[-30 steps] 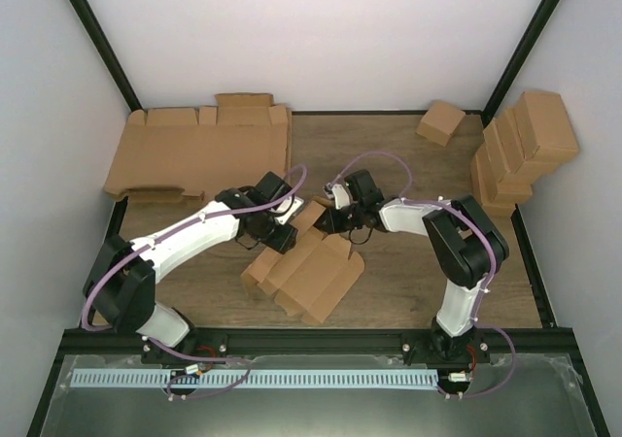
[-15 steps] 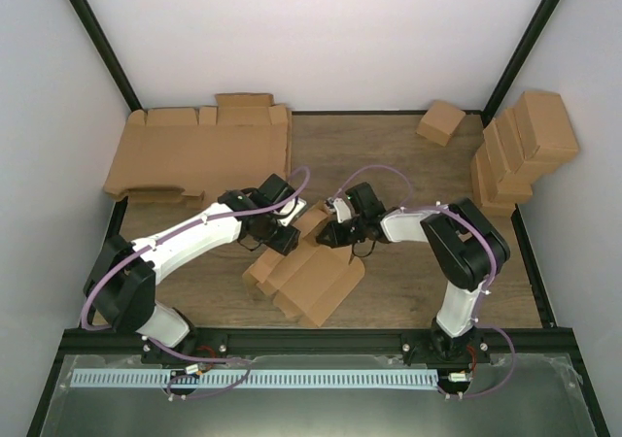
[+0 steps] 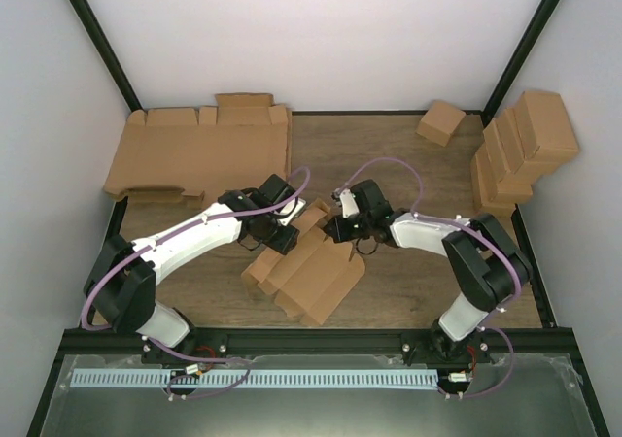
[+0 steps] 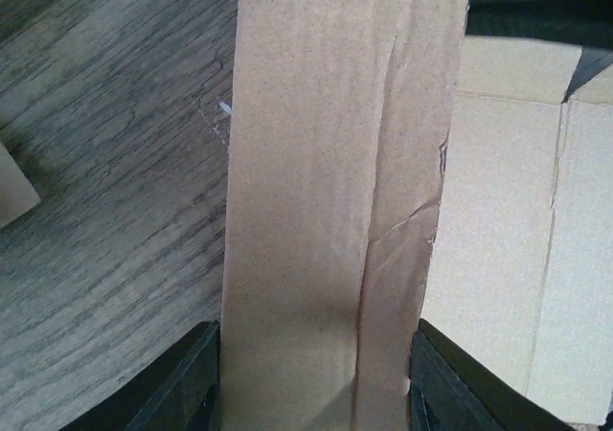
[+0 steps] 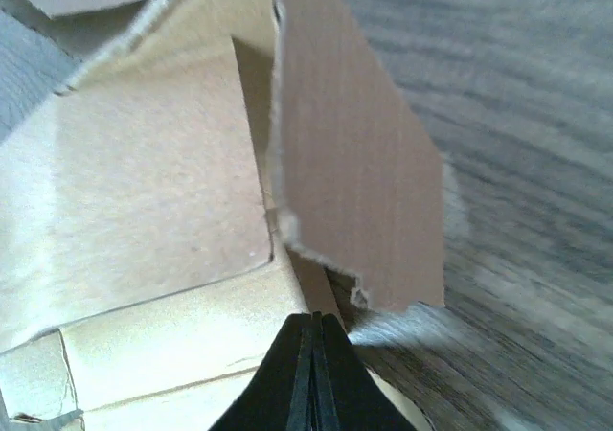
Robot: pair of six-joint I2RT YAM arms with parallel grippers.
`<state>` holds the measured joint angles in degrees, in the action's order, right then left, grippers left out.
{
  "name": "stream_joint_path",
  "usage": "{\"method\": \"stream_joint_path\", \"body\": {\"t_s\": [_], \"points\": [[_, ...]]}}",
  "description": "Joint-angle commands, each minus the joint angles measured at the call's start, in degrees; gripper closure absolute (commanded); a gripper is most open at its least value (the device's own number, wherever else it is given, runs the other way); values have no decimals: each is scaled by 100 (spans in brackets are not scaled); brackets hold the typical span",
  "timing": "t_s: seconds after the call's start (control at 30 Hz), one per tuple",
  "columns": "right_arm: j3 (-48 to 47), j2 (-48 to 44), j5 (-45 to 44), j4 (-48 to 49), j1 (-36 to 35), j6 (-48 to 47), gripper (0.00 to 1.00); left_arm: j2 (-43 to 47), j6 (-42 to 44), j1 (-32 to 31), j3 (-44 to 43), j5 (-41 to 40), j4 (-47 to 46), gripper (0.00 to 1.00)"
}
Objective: Fold the paper box
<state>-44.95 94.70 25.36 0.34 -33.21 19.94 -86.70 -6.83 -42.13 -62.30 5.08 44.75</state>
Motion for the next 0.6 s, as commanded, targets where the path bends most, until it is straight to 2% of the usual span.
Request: {"method": "stream_joint_path", "body": {"t_s": [0.0, 0.27, 0.57], "points": [[-50, -417, -679, -306, -46, -204, 99, -3, 92, -35, -86, -156, 52, 50], [71, -1207, -1481, -282, -46, -160, 99, -14, 107, -59, -86, -148, 52, 50], [-484, -919, -1054, -309, -45, -387, 99, -54, 88, -103, -94, -161, 39, 50]]}}
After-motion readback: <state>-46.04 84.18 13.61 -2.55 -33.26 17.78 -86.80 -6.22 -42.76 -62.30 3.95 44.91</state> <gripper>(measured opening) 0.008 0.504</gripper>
